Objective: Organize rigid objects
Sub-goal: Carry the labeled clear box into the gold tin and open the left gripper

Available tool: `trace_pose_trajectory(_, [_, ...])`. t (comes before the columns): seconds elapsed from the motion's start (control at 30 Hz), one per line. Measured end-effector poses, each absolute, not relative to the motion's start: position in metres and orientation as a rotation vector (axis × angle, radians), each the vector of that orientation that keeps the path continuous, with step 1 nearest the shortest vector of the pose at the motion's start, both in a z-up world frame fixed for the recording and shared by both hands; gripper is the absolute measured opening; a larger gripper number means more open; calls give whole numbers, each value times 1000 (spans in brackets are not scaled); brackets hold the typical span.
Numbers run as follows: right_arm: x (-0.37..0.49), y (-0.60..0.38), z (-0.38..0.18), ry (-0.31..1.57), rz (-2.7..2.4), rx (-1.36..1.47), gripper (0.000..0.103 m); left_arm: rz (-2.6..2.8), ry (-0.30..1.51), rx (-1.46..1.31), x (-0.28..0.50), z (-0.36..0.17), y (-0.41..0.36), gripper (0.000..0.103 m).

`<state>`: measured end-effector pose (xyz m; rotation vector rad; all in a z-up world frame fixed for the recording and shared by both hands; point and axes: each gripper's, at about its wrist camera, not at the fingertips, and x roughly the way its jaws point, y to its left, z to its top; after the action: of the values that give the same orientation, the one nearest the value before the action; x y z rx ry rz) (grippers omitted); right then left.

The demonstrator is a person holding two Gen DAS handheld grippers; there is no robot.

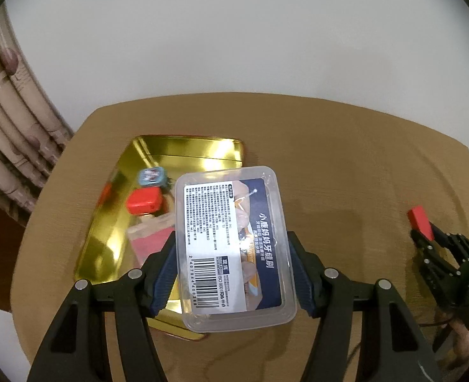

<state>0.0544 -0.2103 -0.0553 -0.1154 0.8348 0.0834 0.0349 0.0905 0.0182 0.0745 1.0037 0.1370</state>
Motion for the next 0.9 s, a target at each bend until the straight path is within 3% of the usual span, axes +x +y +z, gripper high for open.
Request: trace_pose_trajectory(0.9, [53,-210,-54,835,81,-115,31,322,1025,-12,58,4,207,60])
